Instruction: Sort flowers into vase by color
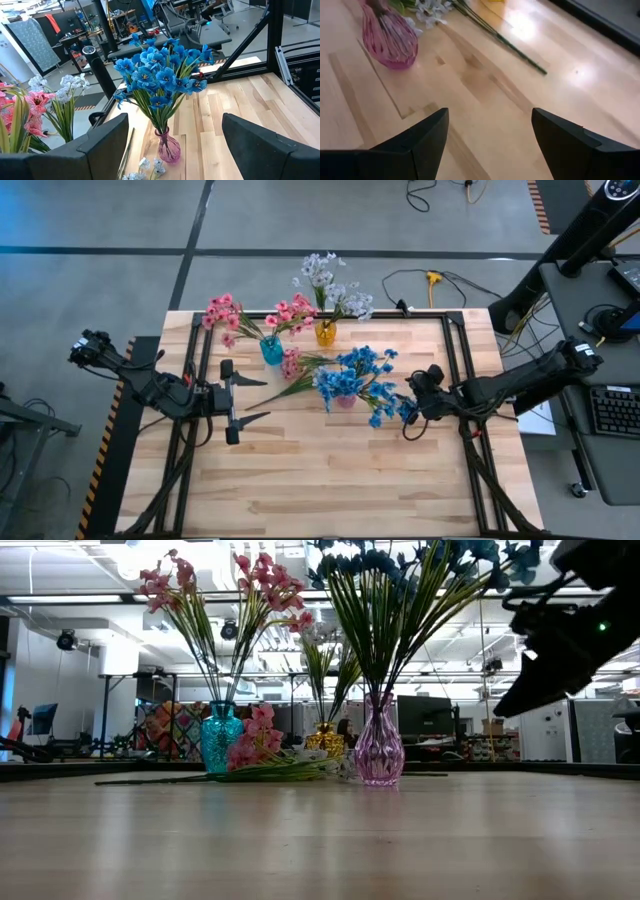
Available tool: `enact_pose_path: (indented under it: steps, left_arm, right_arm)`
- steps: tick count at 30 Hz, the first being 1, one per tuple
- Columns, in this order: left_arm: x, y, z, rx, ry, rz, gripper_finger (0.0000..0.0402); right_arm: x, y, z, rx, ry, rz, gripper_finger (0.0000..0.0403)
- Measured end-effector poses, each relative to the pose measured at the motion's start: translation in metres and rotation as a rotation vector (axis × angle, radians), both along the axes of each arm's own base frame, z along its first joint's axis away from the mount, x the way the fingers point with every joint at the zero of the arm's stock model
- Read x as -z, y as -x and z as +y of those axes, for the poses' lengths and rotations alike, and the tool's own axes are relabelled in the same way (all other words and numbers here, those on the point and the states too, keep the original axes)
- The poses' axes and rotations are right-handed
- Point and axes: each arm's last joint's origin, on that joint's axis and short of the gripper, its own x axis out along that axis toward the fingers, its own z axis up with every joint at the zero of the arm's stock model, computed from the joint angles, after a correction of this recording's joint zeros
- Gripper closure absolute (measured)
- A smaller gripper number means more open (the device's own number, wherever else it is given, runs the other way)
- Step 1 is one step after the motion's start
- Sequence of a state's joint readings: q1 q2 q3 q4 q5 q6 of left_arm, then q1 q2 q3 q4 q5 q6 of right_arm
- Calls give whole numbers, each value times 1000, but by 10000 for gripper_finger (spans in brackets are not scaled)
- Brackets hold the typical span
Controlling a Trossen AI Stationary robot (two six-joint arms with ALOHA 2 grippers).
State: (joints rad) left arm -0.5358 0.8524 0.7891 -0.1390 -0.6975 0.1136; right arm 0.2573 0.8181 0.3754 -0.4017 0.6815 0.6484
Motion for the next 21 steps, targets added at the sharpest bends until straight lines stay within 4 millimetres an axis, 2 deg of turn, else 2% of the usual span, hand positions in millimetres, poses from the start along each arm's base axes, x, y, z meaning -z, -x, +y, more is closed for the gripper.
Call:
enact_pose_path:
  steps: [11,15,21]
  left_arm:
    - [1,0,0,0,-4,8,99]
    - [1,0,0,0,-5,9,99]
    - [1,0,0,0,-5,9,99]
  right_arm:
    - [37,10,1,-9,-21,-173,111]
    - [41,9,4,-45,7,-306,111]
    - [36,5,11,-162,105,-505,119]
